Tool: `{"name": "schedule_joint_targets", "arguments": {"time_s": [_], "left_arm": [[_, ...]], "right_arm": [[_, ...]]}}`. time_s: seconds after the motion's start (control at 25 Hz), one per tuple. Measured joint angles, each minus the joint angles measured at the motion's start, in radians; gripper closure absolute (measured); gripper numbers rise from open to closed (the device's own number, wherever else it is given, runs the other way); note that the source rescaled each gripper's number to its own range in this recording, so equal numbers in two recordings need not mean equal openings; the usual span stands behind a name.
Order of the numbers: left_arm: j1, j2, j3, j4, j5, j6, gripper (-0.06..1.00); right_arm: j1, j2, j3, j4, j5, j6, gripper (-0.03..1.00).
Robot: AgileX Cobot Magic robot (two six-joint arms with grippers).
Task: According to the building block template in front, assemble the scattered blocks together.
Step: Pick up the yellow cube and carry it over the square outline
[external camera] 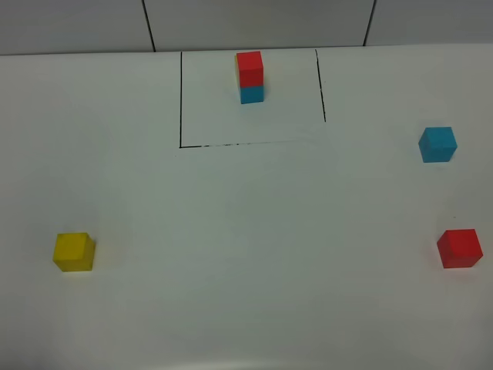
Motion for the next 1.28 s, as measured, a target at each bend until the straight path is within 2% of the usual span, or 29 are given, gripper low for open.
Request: {"name": "schedule_joint_targets", "arguments": {"time_s": [0.36, 0.44, 0.52, 0.72, 0.84, 1.28], "left_arm": [[0.000, 0.018, 0.000, 0.000, -0.001, 0.000, 0.49], [0.000, 0.047, -0.005, 0.000, -0.011, 0.004, 0.46], [0.000, 0.093, -0.013, 0.000, -0.051, 0.019, 0.39], [0.000, 0.244, -0.021, 0.000, -0.158, 0.047, 0.08], [0.000, 0.355, -0.037, 0.000, -0.174, 0.047, -0.03], [0.000, 0.777, -0.149, -0.001, -0.245, 0.054, -0.06]], "right_arm": [[0.000, 0.000, 0.000, 0.003, 0.000, 0.000, 0.22], [0.000, 0.000, 0.000, 0.004, 0.000, 0.000, 0.22], [0.000, 0.000, 0.000, 0.004, 0.000, 0.000, 0.22], [0.000, 0.000, 0.000, 0.004, -0.001, 0.000, 0.22], [0.000, 0.000, 0.000, 0.005, -0.001, 0.000, 0.22], [0.000, 0.000, 0.000, 0.005, -0.001, 0.000, 0.22]]}}
